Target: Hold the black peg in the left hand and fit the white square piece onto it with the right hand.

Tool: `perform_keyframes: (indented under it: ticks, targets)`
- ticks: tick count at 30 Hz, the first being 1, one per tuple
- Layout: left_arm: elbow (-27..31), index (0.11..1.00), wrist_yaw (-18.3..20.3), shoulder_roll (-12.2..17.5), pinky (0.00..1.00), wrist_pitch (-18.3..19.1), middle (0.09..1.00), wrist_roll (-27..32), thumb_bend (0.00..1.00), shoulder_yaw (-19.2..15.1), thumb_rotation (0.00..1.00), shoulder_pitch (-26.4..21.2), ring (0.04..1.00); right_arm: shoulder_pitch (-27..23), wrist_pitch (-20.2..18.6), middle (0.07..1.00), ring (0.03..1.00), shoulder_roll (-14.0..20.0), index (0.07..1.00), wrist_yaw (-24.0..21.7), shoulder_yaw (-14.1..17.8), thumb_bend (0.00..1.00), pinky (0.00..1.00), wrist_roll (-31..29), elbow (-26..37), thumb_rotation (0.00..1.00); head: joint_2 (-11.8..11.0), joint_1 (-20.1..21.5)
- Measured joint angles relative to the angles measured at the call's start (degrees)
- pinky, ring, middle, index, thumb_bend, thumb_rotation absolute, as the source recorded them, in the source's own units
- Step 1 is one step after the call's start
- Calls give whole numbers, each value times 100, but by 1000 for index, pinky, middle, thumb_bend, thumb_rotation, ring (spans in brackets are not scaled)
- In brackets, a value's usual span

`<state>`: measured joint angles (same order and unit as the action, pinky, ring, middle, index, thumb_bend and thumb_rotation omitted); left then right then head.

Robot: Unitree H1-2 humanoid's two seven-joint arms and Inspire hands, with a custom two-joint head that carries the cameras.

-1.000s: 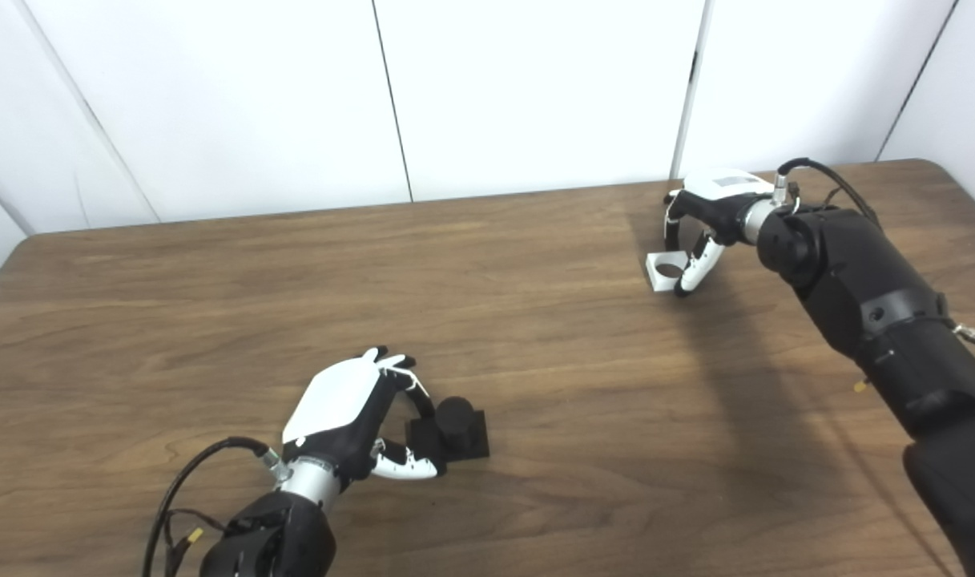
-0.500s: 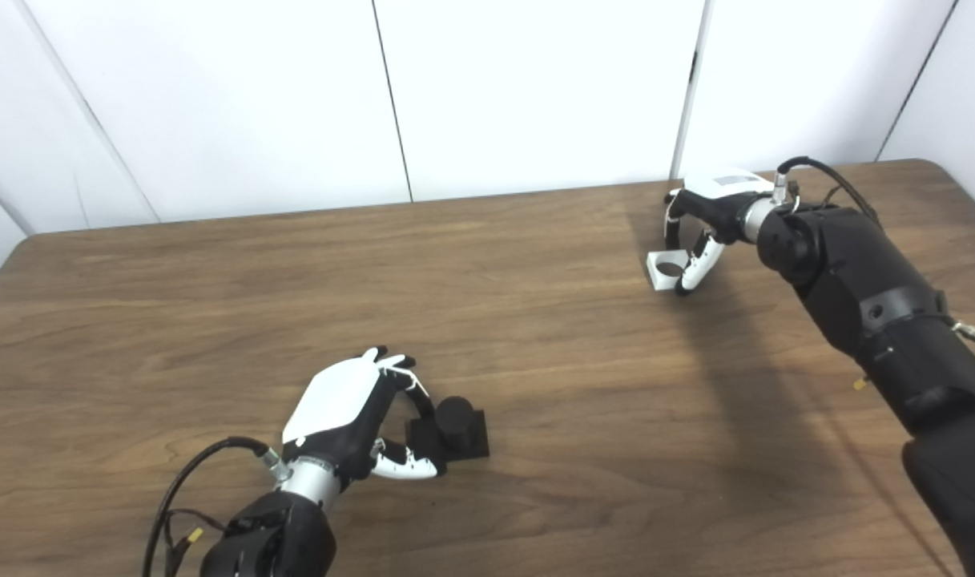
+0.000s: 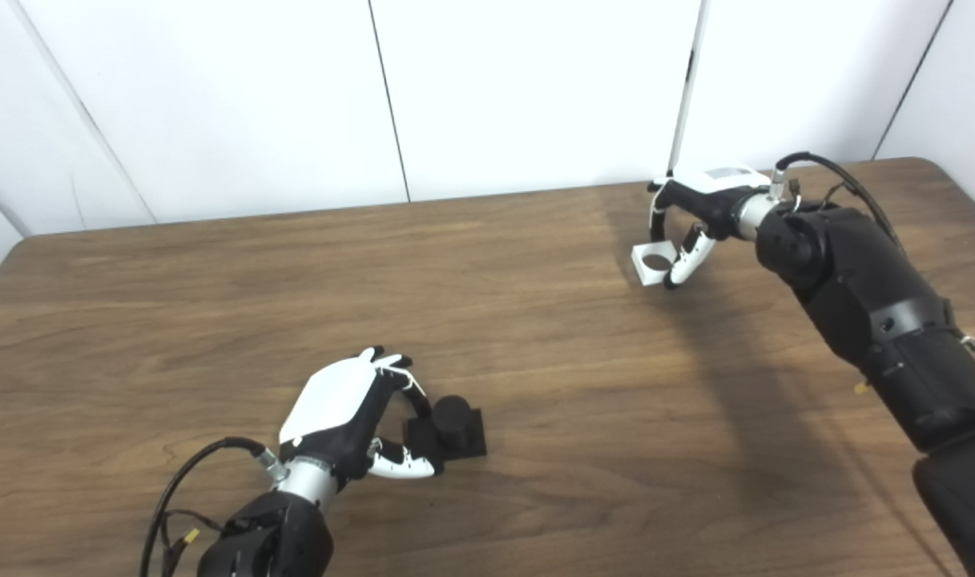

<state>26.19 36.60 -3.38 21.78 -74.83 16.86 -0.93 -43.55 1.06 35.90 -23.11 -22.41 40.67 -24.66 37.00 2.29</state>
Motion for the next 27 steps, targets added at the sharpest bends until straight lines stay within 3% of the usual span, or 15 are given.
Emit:
perform_keyframes:
  ticks: [10, 27]
  targets:
    - [-4, 488, -13, 9, 1000, -6, 906, -3, 524, 3, 55, -2, 1000, 248, -41, 941, 1000, 86, 491, -450, 156, 525, 969, -155, 942, 143, 9, -26]
    - [-44, 487, -69, 1, 1000, -17, 908, -22, 524, 16, 55, -11, 1000, 496, -319, 942, 1000, -59, 491, -1597, 178, 525, 997, -366, 3128, 149, 0, -105]
